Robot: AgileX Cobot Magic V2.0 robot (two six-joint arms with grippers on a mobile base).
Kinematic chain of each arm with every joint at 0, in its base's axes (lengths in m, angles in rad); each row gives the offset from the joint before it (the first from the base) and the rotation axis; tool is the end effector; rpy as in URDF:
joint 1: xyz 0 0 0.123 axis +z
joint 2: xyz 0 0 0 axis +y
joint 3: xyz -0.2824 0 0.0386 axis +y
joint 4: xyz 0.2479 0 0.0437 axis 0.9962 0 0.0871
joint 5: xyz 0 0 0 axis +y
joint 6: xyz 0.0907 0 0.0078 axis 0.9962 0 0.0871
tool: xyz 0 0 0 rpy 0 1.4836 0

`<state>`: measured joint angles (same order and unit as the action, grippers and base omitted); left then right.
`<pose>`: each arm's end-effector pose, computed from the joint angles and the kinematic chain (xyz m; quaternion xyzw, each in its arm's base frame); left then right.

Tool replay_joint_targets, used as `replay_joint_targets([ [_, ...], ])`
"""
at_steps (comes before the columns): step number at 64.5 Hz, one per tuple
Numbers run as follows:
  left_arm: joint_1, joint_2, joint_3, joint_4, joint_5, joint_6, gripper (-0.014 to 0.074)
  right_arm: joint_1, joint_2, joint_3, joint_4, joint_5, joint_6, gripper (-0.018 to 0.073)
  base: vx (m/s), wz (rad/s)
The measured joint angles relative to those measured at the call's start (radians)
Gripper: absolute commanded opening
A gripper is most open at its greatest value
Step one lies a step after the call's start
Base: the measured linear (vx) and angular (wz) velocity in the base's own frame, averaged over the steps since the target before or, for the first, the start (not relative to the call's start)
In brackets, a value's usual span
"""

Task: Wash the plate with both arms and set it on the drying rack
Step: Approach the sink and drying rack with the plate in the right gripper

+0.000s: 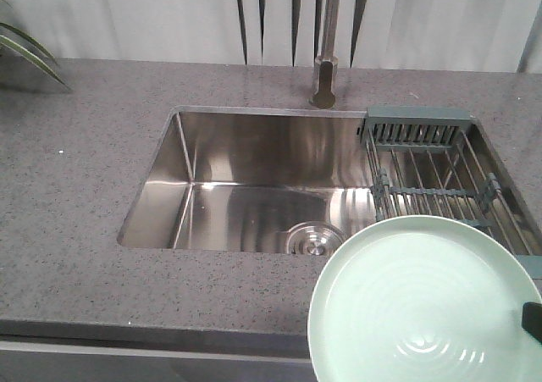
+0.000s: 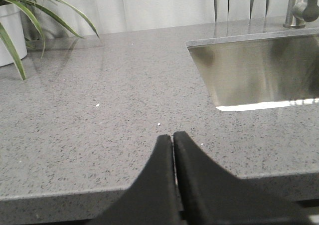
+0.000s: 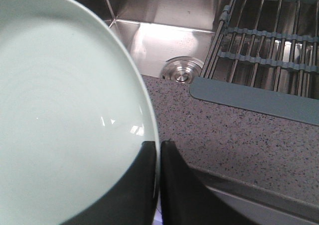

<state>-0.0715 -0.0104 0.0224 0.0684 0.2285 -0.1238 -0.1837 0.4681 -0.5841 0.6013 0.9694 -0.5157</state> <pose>0.0555 -0.0026 0.1854 0.0004 0.7590 -0.0360 0.6501 0.0760 0.0291 0.3067 -0.0875 0.8765 0.1446 0.4508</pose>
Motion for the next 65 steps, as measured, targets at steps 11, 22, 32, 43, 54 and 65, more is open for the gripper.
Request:
replay_joint_targets([
  [11,0.0,0.0,0.0,0.0,0.0,0.0,-0.0006,0.0,0.0,0.0,0.0,0.0,0.0,-0.0001,0.02,-0.07],
  [22,0.0,0.0,0.0,0.0,0.0,0.0,-0.0006,0.0,0.0,0.0,0.0,0.0,0.0,-0.0001,0.02,-0.06],
  [32,0.0,0.0,0.0,0.0,0.0,0.0,-0.0006,0.0,0.0,0.0,0.0,0.0,0.0,-0.0001,0.02,-0.05],
  [43,0.0,0.0,0.0,0.0,0.0,0.0,-0.0006,0.0,0.0,0.0,0.0,0.0,0.0,-0.0001,0.02,-0.03],
  [54,0.0,0.0,0.0,0.0,0.0,0.0,-0.0006,0.0,0.0,0.0,0.0,0.0,0.0,-0.0001,0.01,-0.02],
  [65,0.0,0.0,0.0,0.0,0.0,0.0,-0.0006,0.0,0.0,0.0,0.0,0.0,0.0,-0.0001,0.01,-0.02],
])
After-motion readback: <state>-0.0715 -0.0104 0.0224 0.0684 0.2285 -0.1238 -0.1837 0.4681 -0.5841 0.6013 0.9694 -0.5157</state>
